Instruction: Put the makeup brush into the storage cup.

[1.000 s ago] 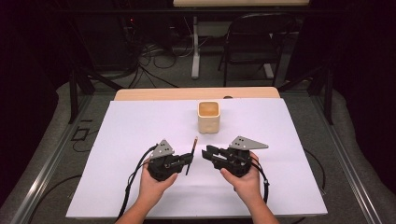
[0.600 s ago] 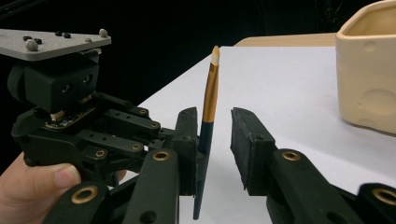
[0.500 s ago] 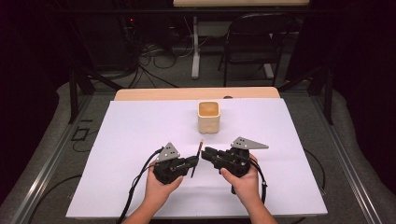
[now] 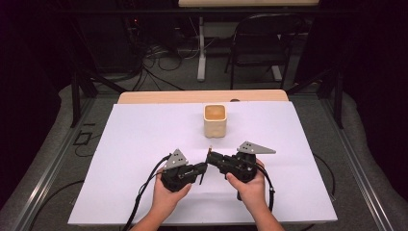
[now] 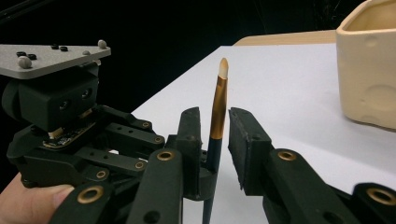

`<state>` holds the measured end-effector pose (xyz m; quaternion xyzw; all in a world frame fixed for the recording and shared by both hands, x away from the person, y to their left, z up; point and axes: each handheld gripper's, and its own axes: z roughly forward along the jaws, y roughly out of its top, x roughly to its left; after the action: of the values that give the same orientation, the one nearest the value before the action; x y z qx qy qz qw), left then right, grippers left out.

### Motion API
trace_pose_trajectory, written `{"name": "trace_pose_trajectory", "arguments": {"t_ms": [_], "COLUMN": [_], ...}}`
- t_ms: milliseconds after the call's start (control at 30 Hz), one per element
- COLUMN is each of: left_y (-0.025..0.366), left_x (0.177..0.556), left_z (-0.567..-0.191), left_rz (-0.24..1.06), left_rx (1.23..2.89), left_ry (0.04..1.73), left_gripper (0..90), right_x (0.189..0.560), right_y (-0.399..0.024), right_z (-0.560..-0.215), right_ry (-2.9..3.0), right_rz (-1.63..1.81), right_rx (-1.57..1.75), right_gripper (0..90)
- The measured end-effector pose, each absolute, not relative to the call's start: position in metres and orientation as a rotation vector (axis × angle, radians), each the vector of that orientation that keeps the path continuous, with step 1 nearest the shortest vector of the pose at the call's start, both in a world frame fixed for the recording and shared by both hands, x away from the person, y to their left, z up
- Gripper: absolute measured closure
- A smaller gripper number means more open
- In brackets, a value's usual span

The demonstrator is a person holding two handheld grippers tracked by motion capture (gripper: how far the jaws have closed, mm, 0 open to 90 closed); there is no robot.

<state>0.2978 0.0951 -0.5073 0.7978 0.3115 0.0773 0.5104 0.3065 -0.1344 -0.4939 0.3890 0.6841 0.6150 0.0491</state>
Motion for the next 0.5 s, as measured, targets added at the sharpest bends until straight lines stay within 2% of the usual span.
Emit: {"name": "trace_pose_trajectory", "arguments": {"t_ms": [500], "left_y": [0.0917], "left_x": [0.2955], "left_z": [-0.5086], "left_rz": [0.176], "left_rx": [1.914], "left_ry": [0.741], "left_gripper": [83.6], "right_x": [0.307], "right_y": [-0.1333], "right_z": [-0.4954], "right_ry": [2.095], "right_rz": [1.874], "right_rx": [1.211], "right_gripper": [78.9]}}
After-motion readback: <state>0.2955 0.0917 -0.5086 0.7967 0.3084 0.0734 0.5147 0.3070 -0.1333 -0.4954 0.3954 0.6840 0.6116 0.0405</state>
